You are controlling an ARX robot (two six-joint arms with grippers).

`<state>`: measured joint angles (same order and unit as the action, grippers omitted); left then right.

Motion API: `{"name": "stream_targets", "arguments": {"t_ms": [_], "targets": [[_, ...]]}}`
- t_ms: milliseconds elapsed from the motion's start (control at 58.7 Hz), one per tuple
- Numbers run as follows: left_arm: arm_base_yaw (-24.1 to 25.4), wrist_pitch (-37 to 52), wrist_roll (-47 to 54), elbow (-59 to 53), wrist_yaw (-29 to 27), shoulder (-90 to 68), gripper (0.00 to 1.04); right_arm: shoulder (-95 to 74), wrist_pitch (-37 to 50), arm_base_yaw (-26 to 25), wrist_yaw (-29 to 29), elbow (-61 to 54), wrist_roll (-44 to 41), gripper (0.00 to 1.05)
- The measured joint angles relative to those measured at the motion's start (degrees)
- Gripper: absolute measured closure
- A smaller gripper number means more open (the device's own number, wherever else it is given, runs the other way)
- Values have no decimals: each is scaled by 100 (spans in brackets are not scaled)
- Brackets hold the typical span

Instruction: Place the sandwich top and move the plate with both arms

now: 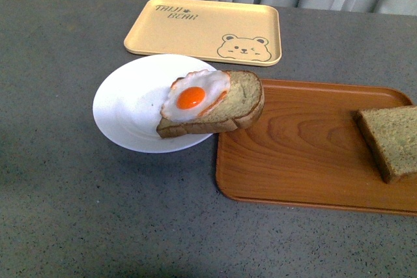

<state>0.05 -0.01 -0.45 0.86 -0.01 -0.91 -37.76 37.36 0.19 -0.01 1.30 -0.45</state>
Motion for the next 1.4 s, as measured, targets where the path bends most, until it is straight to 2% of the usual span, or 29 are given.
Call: {"name": "stream_targets", "arguments": {"t_ms": [801,886,937,954,1022,1108,1244,1397], "targets": [[0,0,0,0,0,0,9,2,-116,-20,-17,28,74,9],[0,0,0,0,0,2,9,-297,-1961,-522,-564,662,476,9],[0,0,0,0,0,0,9,-1093,-2695,-1327,-1067,1283,643,9],[0,0,0,0,-2,0,9,-1484,-2664,-1668,-1281,1491,697,9],[0,0,0,0,0,0,9,-2573,-2350,-2424,-1803,2028,767,9],[0,0,0,0,-2,2,9,-3657,-2166,-2909,-2253,2481,828,9],[0,0,0,0,0,2,9,-5292,-2024,-3099,-2699,2977,874,9],[0,0,0,0,-2,2,9,-6334,-2031,-2977,-2691,3348,859,9]]}}
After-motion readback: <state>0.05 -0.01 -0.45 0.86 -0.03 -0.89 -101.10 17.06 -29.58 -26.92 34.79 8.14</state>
